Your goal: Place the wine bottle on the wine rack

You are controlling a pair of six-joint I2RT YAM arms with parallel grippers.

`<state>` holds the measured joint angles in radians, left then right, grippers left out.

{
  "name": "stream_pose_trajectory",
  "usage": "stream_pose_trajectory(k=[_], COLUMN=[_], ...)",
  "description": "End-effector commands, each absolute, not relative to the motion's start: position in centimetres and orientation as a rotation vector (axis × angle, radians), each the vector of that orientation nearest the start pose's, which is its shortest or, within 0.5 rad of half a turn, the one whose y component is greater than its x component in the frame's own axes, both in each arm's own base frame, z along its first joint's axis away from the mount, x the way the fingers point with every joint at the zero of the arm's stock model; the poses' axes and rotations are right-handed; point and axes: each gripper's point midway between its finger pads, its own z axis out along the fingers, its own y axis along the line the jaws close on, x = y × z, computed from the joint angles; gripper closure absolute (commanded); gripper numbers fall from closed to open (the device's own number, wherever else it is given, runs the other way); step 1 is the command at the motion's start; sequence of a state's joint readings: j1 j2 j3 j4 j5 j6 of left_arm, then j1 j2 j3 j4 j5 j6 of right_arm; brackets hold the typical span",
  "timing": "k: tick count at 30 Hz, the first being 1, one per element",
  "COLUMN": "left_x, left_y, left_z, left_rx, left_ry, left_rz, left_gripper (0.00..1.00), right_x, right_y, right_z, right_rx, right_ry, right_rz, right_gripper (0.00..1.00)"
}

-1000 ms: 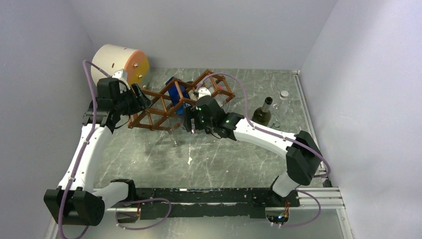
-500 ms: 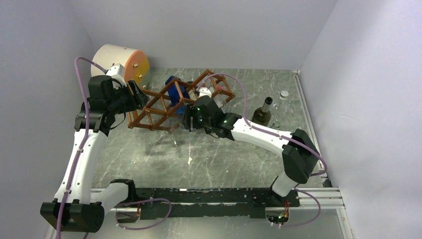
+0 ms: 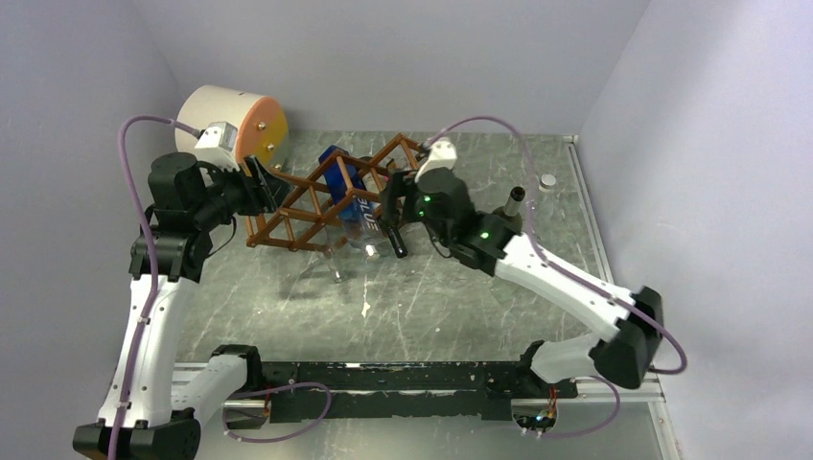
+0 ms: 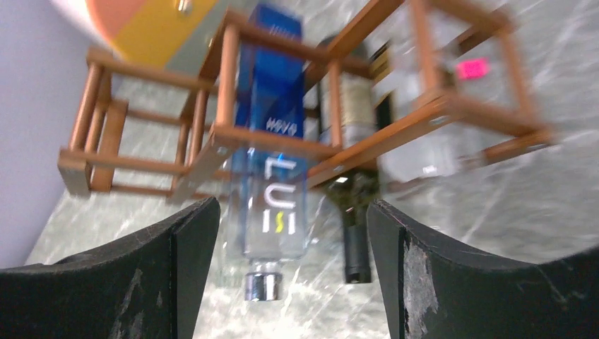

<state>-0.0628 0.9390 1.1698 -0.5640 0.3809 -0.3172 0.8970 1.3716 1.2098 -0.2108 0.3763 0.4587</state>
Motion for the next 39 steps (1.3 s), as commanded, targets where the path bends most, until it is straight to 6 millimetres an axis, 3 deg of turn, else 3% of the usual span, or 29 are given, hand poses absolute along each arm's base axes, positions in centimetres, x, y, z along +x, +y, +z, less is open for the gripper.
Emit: stream_pose_trajectory(k=[1,4,10,16,22,27,34,39], left_x=[28.1,27.9,27.4,27.0,27.0,26.2,25.6,25.2], left_y=[-11.0,-11.2,-11.8,-12.0,-12.4,-13.5,-14.4,-14.9], left_z=[35.6,35.9,37.0,37.8,37.7,38.4,38.5,38.5], left_rx=[0.158,0.182,0.239,0.263,0.285,0.353,0.399,0.436], left_ry=[1.806,1.786,1.729,1.692,1.683,1.637,1.621,1.606], left_rz=[-0.675,-0.673,-0.699,-0.705,-0.727,-0.792,-0.856,-0.89], left_gripper=[0.38,0.38,0.38,0.37,0.37,0.37,0.33,0.25], right_x=[32.1,32.0,32.1,32.9,33.5,33.1,32.9,32.8], right_y=[23.3,19.1,11.0,6.0,6.0,5.4,5.0,5.3], right_z=[32.7,35.2,37.6,36.3,32.2,29.3,27.5,28.0], right_rx=[-0.016,0.051,0.224,0.333,0.274,0.308,0.308,0.268], right_ry=[1.812,1.762,1.694,1.702,1.798,1.843,1.869,1.866], right_rz=[0.289,0.154,-0.1,-0.256,-0.23,-0.229,-0.226,-0.205], right_gripper=[0.2,0.2,0.19,0.18,0.18,0.27,0.46,0.71])
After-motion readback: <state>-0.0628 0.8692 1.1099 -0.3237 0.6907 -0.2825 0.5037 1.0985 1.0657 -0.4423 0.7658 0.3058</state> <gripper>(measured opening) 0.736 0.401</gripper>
